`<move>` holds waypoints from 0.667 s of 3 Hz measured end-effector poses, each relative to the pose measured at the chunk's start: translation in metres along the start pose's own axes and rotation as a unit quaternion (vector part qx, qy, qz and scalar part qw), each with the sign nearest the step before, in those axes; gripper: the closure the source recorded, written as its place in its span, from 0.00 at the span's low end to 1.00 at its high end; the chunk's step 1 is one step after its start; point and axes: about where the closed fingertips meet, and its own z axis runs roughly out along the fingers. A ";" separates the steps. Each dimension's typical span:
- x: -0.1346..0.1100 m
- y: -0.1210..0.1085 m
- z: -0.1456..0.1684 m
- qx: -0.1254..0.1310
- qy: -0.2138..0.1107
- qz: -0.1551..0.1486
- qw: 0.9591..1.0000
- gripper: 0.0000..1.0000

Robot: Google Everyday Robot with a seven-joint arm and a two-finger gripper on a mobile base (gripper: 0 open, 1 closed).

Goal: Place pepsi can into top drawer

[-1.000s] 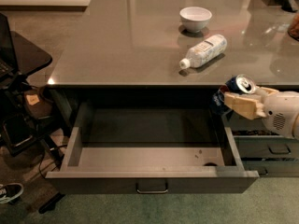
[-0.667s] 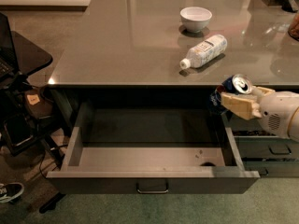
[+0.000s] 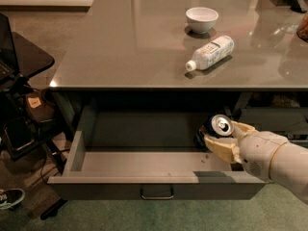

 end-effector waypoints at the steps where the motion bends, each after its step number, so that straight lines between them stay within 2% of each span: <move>1: -0.001 0.000 0.000 0.000 0.000 -0.001 1.000 1.00; 2: -0.010 0.006 0.021 -0.020 0.014 -0.027 0.999 1.00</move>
Offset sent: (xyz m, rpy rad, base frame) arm 0.0555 0.0615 -0.0035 -0.1575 0.0231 0.1987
